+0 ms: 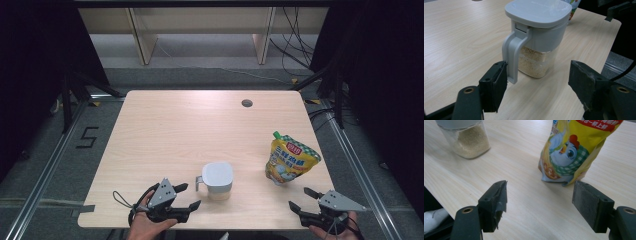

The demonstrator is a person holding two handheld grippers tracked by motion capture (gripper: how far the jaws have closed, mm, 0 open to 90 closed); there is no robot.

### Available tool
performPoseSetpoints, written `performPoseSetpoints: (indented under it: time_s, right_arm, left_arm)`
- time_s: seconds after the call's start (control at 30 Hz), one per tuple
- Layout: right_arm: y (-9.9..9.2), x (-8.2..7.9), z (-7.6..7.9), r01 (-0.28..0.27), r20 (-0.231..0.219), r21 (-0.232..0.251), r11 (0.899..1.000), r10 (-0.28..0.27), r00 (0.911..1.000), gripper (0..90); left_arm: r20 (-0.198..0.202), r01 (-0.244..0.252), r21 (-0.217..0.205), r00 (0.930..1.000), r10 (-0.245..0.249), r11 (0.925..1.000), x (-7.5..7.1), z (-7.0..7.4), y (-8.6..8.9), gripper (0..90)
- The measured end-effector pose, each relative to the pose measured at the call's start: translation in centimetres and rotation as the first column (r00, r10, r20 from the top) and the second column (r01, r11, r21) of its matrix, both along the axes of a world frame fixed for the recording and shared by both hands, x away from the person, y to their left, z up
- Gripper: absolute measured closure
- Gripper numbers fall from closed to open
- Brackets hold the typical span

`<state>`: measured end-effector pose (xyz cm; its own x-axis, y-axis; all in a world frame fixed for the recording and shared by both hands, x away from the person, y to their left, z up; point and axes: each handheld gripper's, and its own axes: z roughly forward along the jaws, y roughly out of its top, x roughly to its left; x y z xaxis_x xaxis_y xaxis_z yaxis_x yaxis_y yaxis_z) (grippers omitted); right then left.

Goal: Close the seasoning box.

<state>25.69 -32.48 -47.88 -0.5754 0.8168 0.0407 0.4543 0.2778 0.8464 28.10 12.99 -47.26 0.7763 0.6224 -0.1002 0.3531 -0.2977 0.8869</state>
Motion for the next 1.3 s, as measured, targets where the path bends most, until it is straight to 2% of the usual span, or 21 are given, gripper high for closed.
performPoseSetpoints:
  time_s: [0.07,0.1,0.13,0.23,0.27,0.4,0.47,0.5,0.53,0.57,0.6,0.63,0.67,0.73,0.77,0.83,0.87,0.9,0.97,1.2,1.3]
  right_arm:
    - [0.0,-0.2,0.1,-0.002,-0.002,-0.01,1.0,0.002,1.0,29.0]
    - [-0.1,-0.1,0.0,-0.021,0.019,-0.021,1.0,0.022,0.9996,29.1]
    - [-0.1,-0.1,0.0,-0.027,0.01,-0.012,1.0,0.027,0.9996,29.1]
    - [0.1,-0.5,0.0,-0.024,0.006,-0.003,1.0,0.024,0.9997,28.9]
    - [0.1,-0.4,0.0,-0.042,0.035,-0.022,0.999,0.043,0.9985,28.8]
    - [0.4,-0.9,-0.2,-0.038,0.005,-0.018,0.999,0.038,0.9993,28.1]
    - [0.2,-0.8,-0.2,-0.053,0.026,-0.055,0.997,0.054,0.9982,27.7]
    - [0.4,-1.1,-0.3,-0.046,-0.025,-0.02,0.999,0.045,0.9987,27.5]
    - [0.3,-0.9,-0.4,-0.071,-0.015,-0.029,0.997,0.071,0.9974,27.2]
    - [0.5,-1.2,-0.4,-0.048,-0.029,-0.018,0.999,0.048,0.9984,26.5]
    - [0.4,-1.1,-0.5,-0.075,-0.017,-0.037,0.996,0.074,0.9971,25.9]
    - [0.6,-1.4,-0.5,-0.055,-0.042,-0.019,0.998,0.054,0.9977,25.9]
    - [0.4,-1.2,-0.7,-0.077,-0.029,-0.051,0.996,0.076,0.9967,26.0]
    - [0.7,-1.5,-0.8,-0.071,-0.053,-0.052,0.996,0.068,0.9962,25.9]
    - [0.7,-1.5,-0.8,-0.075,-0.073,-0.064,0.995,0.07,0.9948,25.9]
    - [0.6,-1.3,-1.0,-0.1,-0.064,-0.074,0.992,0.096,0.9934,25.8]
    - [0.7,-1.2,-1.0,-0.108,-0.057,-0.07,0.992,0.104,0.9929,25.8]
    - [0.8,-1.3,-1.0,-0.104,-0.075,-0.061,0.993,0.1,0.9922,25.8]
    - [0.7,-1.2,-1.1,-0.106,-0.067,-0.081,0.991,0.101,0.9927,25.7]
    - [0.5,-1.1,-1.2,-0.127,-0.088,-0.08,0.989,0.12,0.9888,25.7]
    - [0.5,-1.0,-1.2,-0.13,-0.09,-0.07,0.989,0.123,0.9883,25.7]
  left_arm:
    - [0.01,0.013,0.0,0.9999,-0.013,0.9999,-0.2,-0.2,0.0,30.2]
    - [0.008,0.019,0.005,0.9998,-0.019,0.9998,-0.4,-0.4,0.0,30.0]
    - [-0.015,0.006,-0.004,0.9999,-0.006,1.0,-0.7,-0.5,-0.2,29.9]
    - [-0.024,0.022,0.01,0.9995,-0.021,0.9997,-1.3,-0.9,-0.4,28.7]
    - [-0.027,0.021,0.01,0.9994,-0.02,0.9997,-1.5,-1.1,-0.6,28.6]
    - [-0.047,0.041,0.026,0.9981,-0.039,0.9988,-2.1,-1.7,-1.0,28.4]
    - [-0.052,0.048,0.026,0.9976,-0.047,0.9985,-2.3,-1.9,-1.2,28.2]
    - [-0.052,0.047,0.045,0.9976,-0.045,0.9979,-2.4,-1.8,-1.2,28.1]
    - [-0.055,0.05,0.043,0.9974,-0.048,0.9978,-2.4,-1.9,-1.2,28.0]
    - [-0.049,0.052,0.031,0.9975,-0.05,0.9982,-2.4,-2.0,-1.2,27.9]
    - [-0.051,0.042,0.027,0.9979,-0.04,0.9988,-2.5,-2.0,-1.2,27.8]
    - [-0.053,0.044,0.037,0.9977,-0.042,0.9984,-2.4,-2.0,-1.1,27.7]
    - [-0.058,0.043,0.041,0.9975,-0.04,0.9982,-2.3,-2.1,-1.1,27.7]
    - [-0.057,0.032,0.024,0.9979,-0.03,0.9992,-2.3,-2.2,-1.2,27.5]
    - [-0.051,0.039,0.06,0.998,-0.036,0.9974,-2.1,-2.2,-0.9,27.3]
    - [-0.051,0.046,0.069,0.9978,-0.043,0.9966,-2.1,-2.2,-0.9,26.9]
    - [-0.055,0.042,0.044,0.9977,-0.04,0.9981,-2.2,-2.3,-1.1,26.8]
    - [-0.056,0.042,0.036,0.9977,-0.04,0.9985,-2.2,-2.3,-1.2,26.8]
    - [-0.056,0.041,0.028,0.9976,-0.039,0.9988,-2.2,-2.3,-1.2,26.8]
    - [-0.064,0.049,0.057,0.9969,-0.045,0.9972,-2.1,-2.2,-1.1,26.7]
    - [-0.066,0.037,0.046,0.9973,-0.034,0.9983,-2.1,-2.3,-1.0,26.7]
